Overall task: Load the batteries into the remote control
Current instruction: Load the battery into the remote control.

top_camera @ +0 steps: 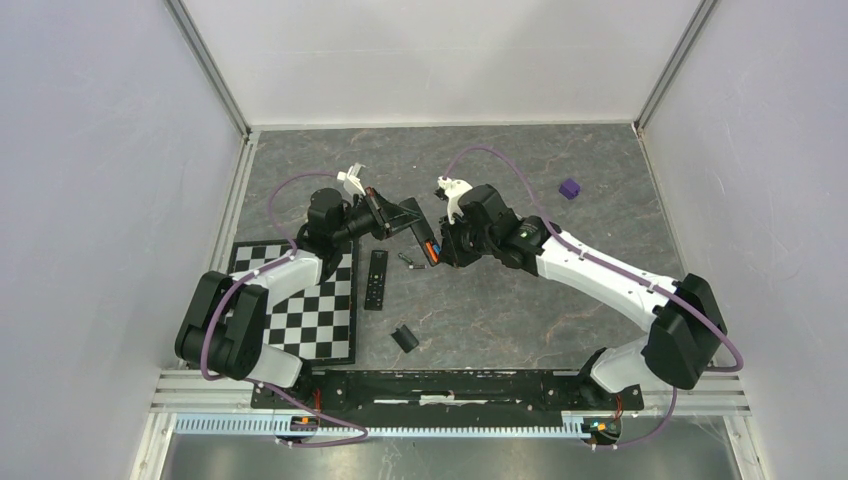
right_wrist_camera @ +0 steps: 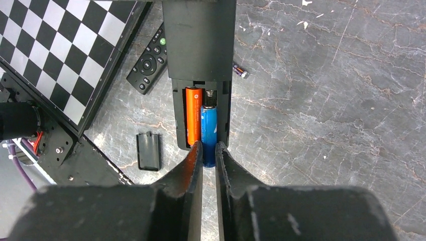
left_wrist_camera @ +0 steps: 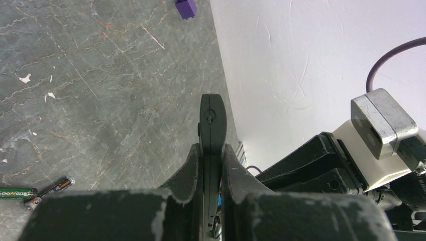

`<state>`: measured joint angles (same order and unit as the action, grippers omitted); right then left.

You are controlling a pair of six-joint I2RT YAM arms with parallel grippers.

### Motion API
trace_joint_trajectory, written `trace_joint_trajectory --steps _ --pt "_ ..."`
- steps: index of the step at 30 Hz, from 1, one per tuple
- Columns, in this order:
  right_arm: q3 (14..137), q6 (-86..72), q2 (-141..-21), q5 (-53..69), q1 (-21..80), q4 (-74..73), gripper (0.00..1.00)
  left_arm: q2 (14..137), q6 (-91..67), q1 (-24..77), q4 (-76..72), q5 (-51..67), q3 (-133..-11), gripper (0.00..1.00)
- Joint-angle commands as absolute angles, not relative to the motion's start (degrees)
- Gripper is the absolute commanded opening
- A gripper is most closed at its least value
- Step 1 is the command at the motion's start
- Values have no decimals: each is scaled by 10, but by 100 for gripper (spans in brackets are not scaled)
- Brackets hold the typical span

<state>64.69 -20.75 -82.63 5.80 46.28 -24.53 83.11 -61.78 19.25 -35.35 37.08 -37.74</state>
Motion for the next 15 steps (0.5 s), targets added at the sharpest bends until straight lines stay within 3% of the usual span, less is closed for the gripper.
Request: trace_joint_trajectory --steps 1,15 --pt "669 -221 -834 47 461 -243 17 826 -659 194 -396 392 -378 2" --pt "679 -247 -831 85 441 -242 34 840 -676 195 -386 393 -387 2"
